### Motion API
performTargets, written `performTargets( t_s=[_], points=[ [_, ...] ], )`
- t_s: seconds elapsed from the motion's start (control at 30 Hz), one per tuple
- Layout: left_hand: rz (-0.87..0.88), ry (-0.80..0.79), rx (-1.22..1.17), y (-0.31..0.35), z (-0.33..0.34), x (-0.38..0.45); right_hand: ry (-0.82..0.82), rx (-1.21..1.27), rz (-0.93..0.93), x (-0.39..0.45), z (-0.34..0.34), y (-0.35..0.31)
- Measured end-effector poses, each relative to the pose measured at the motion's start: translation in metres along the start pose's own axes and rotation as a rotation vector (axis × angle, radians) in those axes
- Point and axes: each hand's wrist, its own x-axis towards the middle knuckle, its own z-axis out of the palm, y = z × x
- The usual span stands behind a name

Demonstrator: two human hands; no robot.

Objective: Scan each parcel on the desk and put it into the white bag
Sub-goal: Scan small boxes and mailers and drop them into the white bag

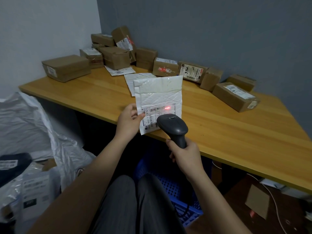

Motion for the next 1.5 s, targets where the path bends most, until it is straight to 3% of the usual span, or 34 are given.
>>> performTargets(
  t_s=[0.3,0.6,0.93,1.2,1.27,1.37,1.5],
  points=[
    [0.01,0.083,-0.051,0.011,-0.019,-0.003,0.006,0.066,-0.038,0.008,0.007,-0.017],
    [0.06,0.299,-0.069,0.032,-0.102,-0.014,-0.054,0.074,-0.104,0.023,0.051,-0.053],
    [0.045,0.775,-0.05,0.029,-0.241,-0.07,-0.289,0.045,-0.16,0.016,0.156,-0.086],
    [-0.082,1.213,0.195,0.0,-0.317,-0.116,-0.401,0.017,-0.162,0.004,0.206,-0.087],
    [-0.148,1.139,0.237,-0.01,-0.322,-0.117,-0.389,0.013,-0.155,0.005,0.207,-0.084],
    [-0.288,0.831,0.273,-0.029,-0.317,-0.109,-0.382,0.002,-0.142,0.01,0.202,-0.082],
    [-0.165,0.728,0.234,-0.032,-0.298,-0.097,-0.371,-0.011,-0.126,0.019,0.187,-0.081]
  ],
)
